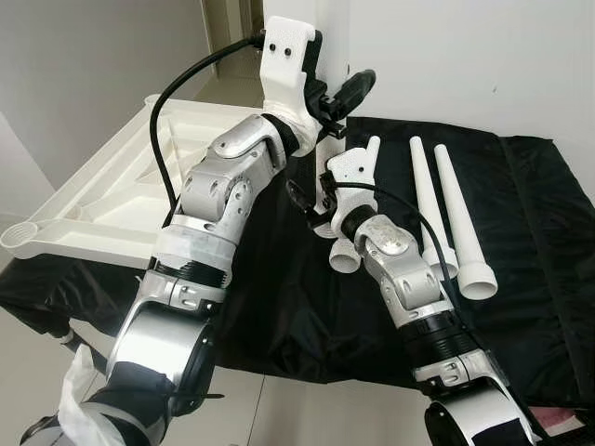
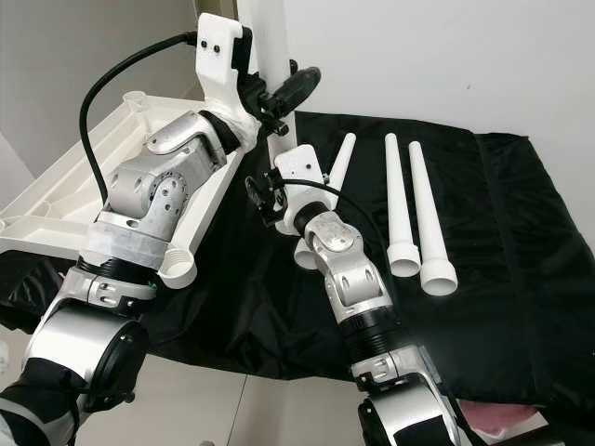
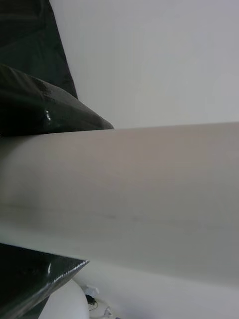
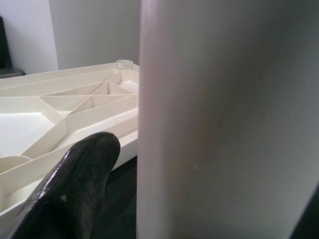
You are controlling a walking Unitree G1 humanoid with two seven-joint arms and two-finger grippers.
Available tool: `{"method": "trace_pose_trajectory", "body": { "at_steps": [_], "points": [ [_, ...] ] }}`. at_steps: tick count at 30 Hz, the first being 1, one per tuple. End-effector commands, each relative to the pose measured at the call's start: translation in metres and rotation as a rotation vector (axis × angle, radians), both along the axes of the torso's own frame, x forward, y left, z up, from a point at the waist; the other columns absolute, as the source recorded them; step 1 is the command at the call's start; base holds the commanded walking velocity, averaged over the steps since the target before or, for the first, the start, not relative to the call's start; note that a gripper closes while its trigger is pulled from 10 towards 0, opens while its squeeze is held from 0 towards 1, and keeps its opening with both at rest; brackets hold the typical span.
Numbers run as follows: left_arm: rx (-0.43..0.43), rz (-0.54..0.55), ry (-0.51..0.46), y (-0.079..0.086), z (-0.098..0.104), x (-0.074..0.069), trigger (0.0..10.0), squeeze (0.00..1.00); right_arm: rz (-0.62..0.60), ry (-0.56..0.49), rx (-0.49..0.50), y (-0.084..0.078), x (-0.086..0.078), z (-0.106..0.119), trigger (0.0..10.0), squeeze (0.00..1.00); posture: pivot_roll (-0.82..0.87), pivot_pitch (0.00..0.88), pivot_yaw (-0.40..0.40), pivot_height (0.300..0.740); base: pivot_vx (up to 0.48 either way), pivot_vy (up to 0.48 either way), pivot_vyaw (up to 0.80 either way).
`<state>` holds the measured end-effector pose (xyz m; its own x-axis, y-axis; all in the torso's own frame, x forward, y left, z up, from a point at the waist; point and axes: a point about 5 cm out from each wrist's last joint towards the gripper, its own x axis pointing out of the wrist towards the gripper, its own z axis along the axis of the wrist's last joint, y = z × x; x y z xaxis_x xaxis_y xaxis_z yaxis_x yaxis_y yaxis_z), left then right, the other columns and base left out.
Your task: Building children table
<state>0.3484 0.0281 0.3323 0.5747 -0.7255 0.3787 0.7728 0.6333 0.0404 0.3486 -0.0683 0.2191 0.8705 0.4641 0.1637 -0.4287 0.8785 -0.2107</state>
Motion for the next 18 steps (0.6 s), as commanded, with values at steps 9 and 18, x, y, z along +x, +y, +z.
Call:
{"method": "trace_pose_trajectory", "body": {
  "at_steps": [9,18],
  "points": [
    [0.008,-0.038,0.0,-0.0065,0.0013,-0.0051,10.0,0.0,0.031,-0.001,0.002,0.0073,0.0005,0.0024,0.0,0.0,-0.03,0.0,0.067,0.74,0.0,0.0,0.0],
    [0.021,-0.032,-0.005,-0.007,0.0016,-0.0051,10.0,0.0,0.016,0.032,0.033,0.0068,-0.0002,-0.002,0.0,0.0,-0.03,0.003,0.067,0.74,0.0,0.0,0.0]
  ]
}}
